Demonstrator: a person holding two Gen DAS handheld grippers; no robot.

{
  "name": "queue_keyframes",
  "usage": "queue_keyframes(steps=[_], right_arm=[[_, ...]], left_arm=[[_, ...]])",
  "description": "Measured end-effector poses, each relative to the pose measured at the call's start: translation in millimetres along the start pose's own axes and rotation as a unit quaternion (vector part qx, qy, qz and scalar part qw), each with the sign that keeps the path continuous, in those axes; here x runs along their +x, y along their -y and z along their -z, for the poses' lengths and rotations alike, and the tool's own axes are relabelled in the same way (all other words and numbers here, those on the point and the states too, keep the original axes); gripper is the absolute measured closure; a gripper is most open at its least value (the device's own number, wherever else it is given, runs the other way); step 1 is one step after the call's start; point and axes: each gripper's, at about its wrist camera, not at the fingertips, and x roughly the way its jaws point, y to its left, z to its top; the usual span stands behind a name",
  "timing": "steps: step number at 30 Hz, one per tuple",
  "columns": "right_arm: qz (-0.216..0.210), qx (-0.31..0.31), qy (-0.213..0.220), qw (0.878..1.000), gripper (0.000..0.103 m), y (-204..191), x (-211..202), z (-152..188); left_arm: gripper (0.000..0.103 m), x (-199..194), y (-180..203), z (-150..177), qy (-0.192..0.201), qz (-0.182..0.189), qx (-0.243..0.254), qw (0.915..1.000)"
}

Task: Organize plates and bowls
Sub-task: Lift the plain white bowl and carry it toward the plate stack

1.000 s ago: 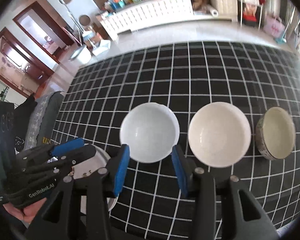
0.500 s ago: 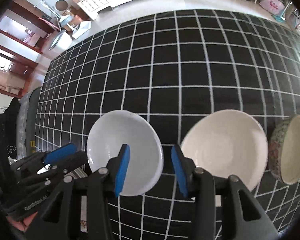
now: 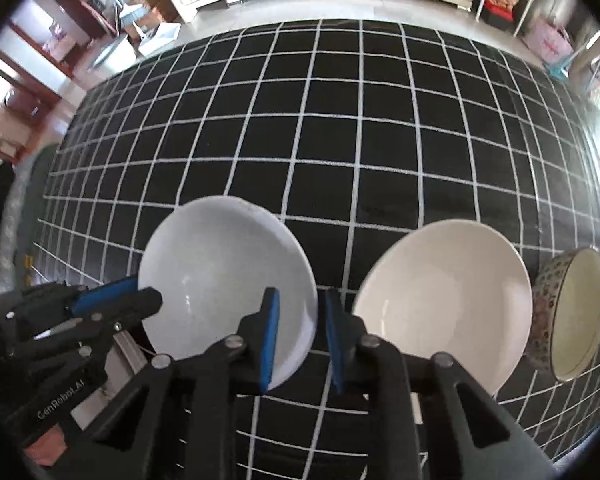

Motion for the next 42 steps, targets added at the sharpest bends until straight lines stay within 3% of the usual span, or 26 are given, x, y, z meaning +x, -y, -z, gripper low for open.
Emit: queue_keyframes(steps=[7,25,42], right_arm=[[0.005,0.019,0.008,1.000,0.090,2.4,-0.1,5.9],[0.007,0.032,0.043,0.999,0.090,13.7,-72.4,83.3],[0.034,0.038,0.049,0.997,0.090,5.7,-66.0,134.1]], left_arm=[[0.094,-0.5,0.6,9.3,0.004,-0.004,-0.006,1.0000],[0.094,-38.4,43.2,70.5,0.027,-0.008,0.006,0.9996],[0.094,-24.7,68.3,125.5,0.023,-0.015,0.025,0.9993]])
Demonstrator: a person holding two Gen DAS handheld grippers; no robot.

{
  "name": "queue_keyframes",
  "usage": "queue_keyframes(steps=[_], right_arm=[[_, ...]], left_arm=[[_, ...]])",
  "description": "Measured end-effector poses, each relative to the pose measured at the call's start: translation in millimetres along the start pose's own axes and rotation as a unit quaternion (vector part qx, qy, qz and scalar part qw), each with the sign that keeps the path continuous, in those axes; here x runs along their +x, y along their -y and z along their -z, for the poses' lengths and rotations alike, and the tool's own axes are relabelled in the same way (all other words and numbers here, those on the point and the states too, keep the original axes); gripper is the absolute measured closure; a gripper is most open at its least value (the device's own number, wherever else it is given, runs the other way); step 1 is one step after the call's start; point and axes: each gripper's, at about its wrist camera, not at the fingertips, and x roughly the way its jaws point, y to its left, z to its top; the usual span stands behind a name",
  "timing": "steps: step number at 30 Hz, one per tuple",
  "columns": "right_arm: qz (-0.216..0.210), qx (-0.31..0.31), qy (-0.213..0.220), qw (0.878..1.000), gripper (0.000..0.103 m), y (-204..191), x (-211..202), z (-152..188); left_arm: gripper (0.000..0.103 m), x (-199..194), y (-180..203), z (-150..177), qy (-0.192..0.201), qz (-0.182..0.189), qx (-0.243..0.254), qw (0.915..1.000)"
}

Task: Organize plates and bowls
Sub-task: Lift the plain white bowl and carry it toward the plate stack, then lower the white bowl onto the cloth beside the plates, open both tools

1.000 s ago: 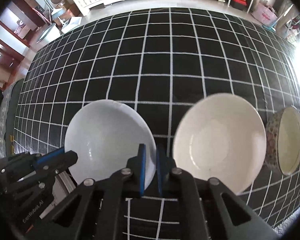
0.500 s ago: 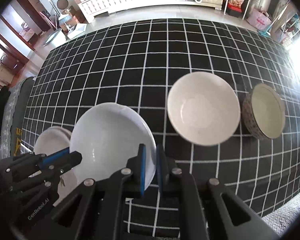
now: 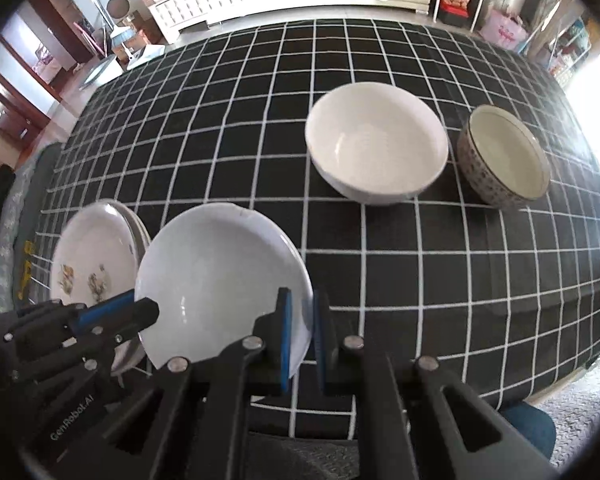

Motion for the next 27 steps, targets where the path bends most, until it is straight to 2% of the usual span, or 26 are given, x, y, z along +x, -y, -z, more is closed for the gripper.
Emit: queue_keyframes(steps=[4,8,15,19,21,24,26,27], right_arm=[[-0.006,0.007,-0.007,1.000,0.090,1.9,6.3,9.4],[-0.015,0.022,-0.018,0.999,0.090,10.6,15.4,19.3],[-0.018,0.027,-0.019,0.999,0.090,12.5,23.1,29.6],[-0.038,0.041,-0.018,0.998,0.089,17.9,20.6,31.7],[-0.023,0.040,-0.013,0.999,0.089,18.1,17.5,32.7],[-0.011,0.039,0.005,0.999,0.080,21.7,7.1,35.2],[-0.008,0.043,0.023,0.999,0.070,25.3,-3.9,36.1],[-0.009,0.044,0.032,0.998,0.058,26.9,-9.6,36.1]], left_arm=[[0.094,8.7,5.7,6.3,-0.003,-0.025,0.009,0.9997],[0.094,14.5,5.1,10.7,-0.010,-0.015,0.004,0.9998],[0.094,17.3,10.6,11.8,0.003,-0.027,0.017,0.9995],[0.094,14.6,6.9,17.5,0.011,-0.036,0.023,0.9990],[0.094,9.1,7.3,22.0,0.021,-0.048,0.029,0.9982],[0.094,-3.2,5.6,22.1,0.035,-0.042,0.029,0.9981],[0.087,-13.8,5.0,22.0,0.049,-0.044,0.033,0.9973],[0.084,-18.6,5.1,22.2,0.056,-0.045,0.034,0.9969]])
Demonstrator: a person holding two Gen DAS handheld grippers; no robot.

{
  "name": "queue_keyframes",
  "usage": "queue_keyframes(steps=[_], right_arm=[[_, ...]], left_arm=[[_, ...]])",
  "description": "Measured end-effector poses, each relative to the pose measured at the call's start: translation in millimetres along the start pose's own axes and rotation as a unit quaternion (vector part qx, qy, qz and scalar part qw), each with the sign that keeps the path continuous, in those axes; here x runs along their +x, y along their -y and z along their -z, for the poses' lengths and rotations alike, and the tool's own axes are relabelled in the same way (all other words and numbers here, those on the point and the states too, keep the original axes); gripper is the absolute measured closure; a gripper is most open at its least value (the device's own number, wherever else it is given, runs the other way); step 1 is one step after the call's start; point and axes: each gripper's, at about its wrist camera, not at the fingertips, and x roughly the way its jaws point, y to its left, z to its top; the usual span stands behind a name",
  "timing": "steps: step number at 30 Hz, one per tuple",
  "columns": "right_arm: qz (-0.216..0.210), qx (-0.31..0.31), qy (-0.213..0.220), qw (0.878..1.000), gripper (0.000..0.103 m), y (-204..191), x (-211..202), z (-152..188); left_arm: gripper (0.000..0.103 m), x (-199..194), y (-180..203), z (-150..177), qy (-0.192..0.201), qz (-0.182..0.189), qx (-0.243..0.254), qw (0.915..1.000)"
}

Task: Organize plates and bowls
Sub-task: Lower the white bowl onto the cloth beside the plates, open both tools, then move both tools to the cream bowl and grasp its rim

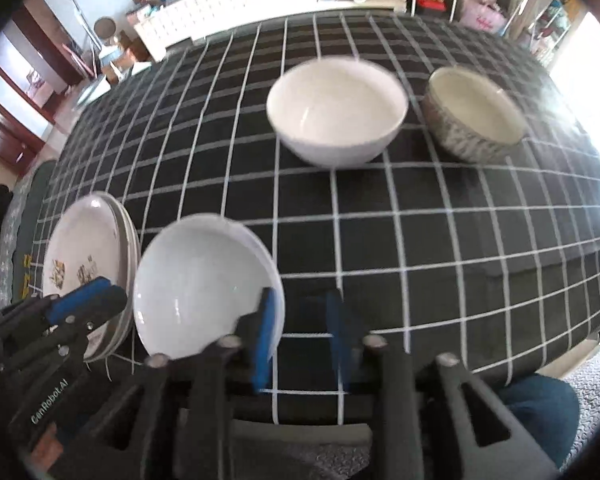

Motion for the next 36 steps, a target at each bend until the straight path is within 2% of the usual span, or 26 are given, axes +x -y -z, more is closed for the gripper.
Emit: queue_keyframes(steps=[1,3,5,9,11,17,22,36], right_arm=[[-0.001,0.001,0.010,1.000,0.046,1.0,-5.9,-0.5],[0.004,-0.001,0.036,0.999,0.036,2.3,-22.1,-1.7],[0.015,-0.009,0.053,0.998,0.032,0.9,-34.4,-2.8],[0.033,-0.035,0.083,0.995,0.025,-5.3,-61.2,-2.6],[0.042,-0.041,0.098,0.993,0.021,-6.6,-74.8,-2.0],[0.028,-0.050,0.118,0.991,0.020,-8.0,-95.4,-10.4],[0.035,-0.059,0.137,0.988,0.020,-9.5,-111.3,-20.4],[0.018,-0.056,0.118,0.991,0.020,2.8,-101.6,-70.6]], left_arm=[[0.080,-4.4,-0.3,-0.6,0.007,0.003,0.001,1.0000],[0.072,-12.8,-0.2,-1.5,0.018,0.011,0.002,0.9998],[0.061,-21.0,-0.4,-2.7,0.025,0.020,-0.001,0.9995],[0.055,-40.9,4.6,-5.1,0.045,0.024,-0.002,0.9987],[0.047,-55.0,12.2,-6.4,0.062,0.028,0.016,0.9976],[0.044,-82.1,27.9,-20.2,0.089,0.036,0.043,0.9944],[0.043,-94.2,31.7,-37.0,0.103,0.025,0.056,0.9928],[0.043,-76.0,28.9,-97.6,0.088,0.027,0.049,0.9946]])
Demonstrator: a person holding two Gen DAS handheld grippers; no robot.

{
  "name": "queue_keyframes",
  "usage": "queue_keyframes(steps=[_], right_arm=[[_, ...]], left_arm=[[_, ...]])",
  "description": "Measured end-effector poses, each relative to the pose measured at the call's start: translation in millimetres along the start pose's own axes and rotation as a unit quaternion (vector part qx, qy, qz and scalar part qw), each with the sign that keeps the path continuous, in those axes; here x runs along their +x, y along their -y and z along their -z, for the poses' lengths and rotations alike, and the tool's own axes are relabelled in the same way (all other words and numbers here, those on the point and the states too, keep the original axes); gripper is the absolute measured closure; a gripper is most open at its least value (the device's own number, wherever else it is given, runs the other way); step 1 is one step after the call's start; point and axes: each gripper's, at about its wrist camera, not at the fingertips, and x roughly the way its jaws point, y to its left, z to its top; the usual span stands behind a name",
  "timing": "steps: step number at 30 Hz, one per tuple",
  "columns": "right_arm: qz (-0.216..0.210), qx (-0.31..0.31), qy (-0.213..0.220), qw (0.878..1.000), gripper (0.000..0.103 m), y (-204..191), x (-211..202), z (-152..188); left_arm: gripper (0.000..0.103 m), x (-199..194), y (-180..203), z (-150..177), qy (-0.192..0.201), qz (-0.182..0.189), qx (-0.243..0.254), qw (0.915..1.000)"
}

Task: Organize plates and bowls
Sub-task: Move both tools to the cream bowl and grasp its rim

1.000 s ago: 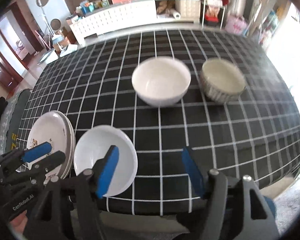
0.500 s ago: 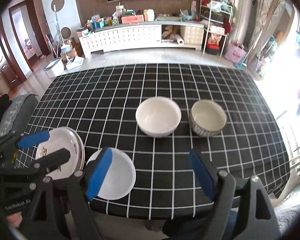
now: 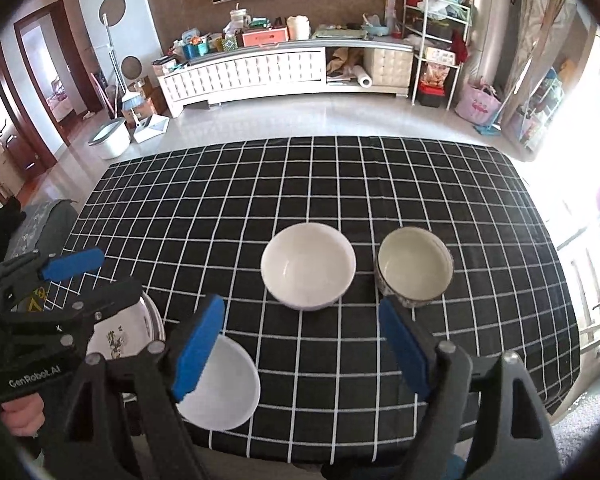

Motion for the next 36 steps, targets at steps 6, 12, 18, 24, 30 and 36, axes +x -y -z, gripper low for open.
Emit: queue_keyframes(steps=[6,12,18,24,30,36], right_arm=[[-0.011,0.010,-0.013,1.000,0.020,10.9,18.8,-18.5],[-0.027,0.043,-0.045,0.998,0.020,27.1,47.6,-29.4],[-0.052,0.074,-0.082,0.992,0.020,41.9,76.5,-40.6],[-0.076,0.105,-0.120,0.984,0.020,55.5,108.2,-49.2],[-0.077,0.113,-0.159,0.978,0.034,62.3,133.6,-47.8],[-0.080,0.119,-0.178,0.973,0.054,66.6,151.9,-41.2]], left_arm=[[0.043,24.4,-4.2,-18.2,-0.015,0.003,-0.005,0.9999],[0.043,56.7,-10.2,-33.1,-0.047,0.030,-0.025,0.9981],[0.043,92.1,-13.7,-47.1,-0.078,0.031,-0.031,0.9960],[0.043,126.9,-19.4,-58.7,-0.113,0.051,-0.055,0.9908],[0.043,156.1,-20.6,-63.8,-0.135,0.061,-0.068,0.9866],[0.053,180.3,-14.3,-61.0,-0.152,0.067,-0.065,0.9839]])
